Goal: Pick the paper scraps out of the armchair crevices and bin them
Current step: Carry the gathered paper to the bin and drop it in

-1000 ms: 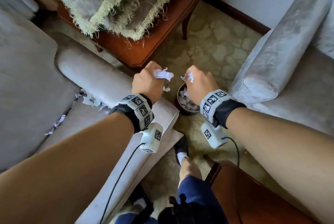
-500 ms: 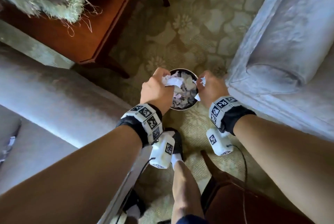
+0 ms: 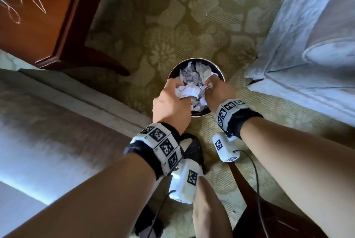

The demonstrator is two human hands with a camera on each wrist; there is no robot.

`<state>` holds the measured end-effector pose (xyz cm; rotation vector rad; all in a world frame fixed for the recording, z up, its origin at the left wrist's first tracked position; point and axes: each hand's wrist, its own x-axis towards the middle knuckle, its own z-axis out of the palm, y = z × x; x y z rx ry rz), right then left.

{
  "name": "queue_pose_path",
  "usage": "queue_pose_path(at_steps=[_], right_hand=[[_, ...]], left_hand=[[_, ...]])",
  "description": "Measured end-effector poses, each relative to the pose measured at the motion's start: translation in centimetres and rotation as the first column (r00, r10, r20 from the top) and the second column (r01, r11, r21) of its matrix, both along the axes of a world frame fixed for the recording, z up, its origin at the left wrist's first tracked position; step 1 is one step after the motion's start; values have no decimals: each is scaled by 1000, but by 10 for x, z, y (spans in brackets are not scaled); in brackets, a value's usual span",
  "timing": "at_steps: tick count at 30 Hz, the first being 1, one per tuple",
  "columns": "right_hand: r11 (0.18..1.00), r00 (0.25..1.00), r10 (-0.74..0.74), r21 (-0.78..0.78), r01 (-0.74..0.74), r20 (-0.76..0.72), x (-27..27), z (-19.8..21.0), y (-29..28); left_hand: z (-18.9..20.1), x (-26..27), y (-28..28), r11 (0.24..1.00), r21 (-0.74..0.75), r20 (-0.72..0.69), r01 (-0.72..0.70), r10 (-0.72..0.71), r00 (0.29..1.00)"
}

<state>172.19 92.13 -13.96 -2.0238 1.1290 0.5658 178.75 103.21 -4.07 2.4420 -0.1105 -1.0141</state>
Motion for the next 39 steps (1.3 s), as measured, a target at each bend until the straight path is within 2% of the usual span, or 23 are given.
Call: queue_pose_path(at_steps=[6,13,17,20,22,31,39], right_hand=[[995,999,-7,95,10,-31,3,-12,0],[996,996,81,38,-82,29,4,-14,-2],[1000,997,-3,-21,5,72,1,-15,1],[990,997,-2,-144,14,82,-4,-14,1],[987,996,2,-162,12,85,-5,-12,-2],[992,997,73,-98,-73,-2,-9,-7,-5],[995,994,-51,91,42,95,-17,0,-7]], left_hand=[[-9,2,9,999,26,7,-45,45,999],[-7,3,8,996,10,13,-92,92,996],[-8,2,8,995,15,23,-98,98,995],[-10,-1,7,993,22,31,-113,112,993],[-11,-3,6,994,17,31,-111,111,993],[-14,-11,6,994,14,44,-104,104,994],[-16,-12,-1,997,24,24,-76,76,997]])
